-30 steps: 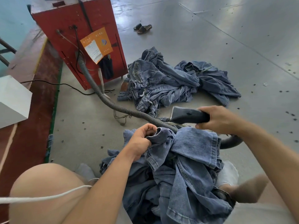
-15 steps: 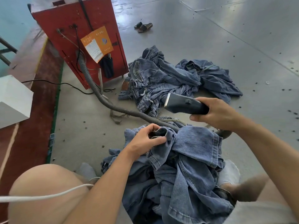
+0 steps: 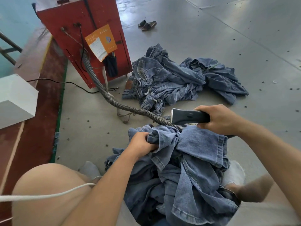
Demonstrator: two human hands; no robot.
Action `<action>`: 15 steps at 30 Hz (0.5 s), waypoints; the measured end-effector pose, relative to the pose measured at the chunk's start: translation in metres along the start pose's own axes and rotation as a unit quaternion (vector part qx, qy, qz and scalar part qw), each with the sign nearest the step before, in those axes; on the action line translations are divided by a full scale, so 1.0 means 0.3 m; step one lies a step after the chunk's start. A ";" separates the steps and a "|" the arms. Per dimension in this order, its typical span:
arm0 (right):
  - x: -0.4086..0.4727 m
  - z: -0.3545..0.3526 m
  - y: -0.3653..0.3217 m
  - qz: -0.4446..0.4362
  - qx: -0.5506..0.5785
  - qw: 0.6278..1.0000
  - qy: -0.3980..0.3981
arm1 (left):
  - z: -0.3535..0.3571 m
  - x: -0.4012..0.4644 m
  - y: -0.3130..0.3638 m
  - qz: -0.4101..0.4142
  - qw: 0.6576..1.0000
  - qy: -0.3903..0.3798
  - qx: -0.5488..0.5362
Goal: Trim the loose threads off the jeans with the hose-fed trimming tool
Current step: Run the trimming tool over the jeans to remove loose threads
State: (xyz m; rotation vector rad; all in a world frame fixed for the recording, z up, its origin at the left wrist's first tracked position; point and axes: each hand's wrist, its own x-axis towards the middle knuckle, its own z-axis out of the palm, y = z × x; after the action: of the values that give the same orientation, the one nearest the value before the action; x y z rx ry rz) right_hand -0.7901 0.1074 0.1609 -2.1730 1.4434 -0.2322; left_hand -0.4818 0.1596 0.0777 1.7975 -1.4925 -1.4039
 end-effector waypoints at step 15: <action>0.035 0.033 -0.117 -0.063 0.062 0.995 -0.051 | 0.073 0.004 0.005 0.082 0.977 -0.003 -0.199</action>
State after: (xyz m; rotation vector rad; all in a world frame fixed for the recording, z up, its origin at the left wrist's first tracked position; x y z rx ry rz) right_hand -0.7532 0.1115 0.1688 -2.1445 1.2061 -0.2461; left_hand -0.5018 0.1639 0.0693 1.3949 -1.2215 -1.4992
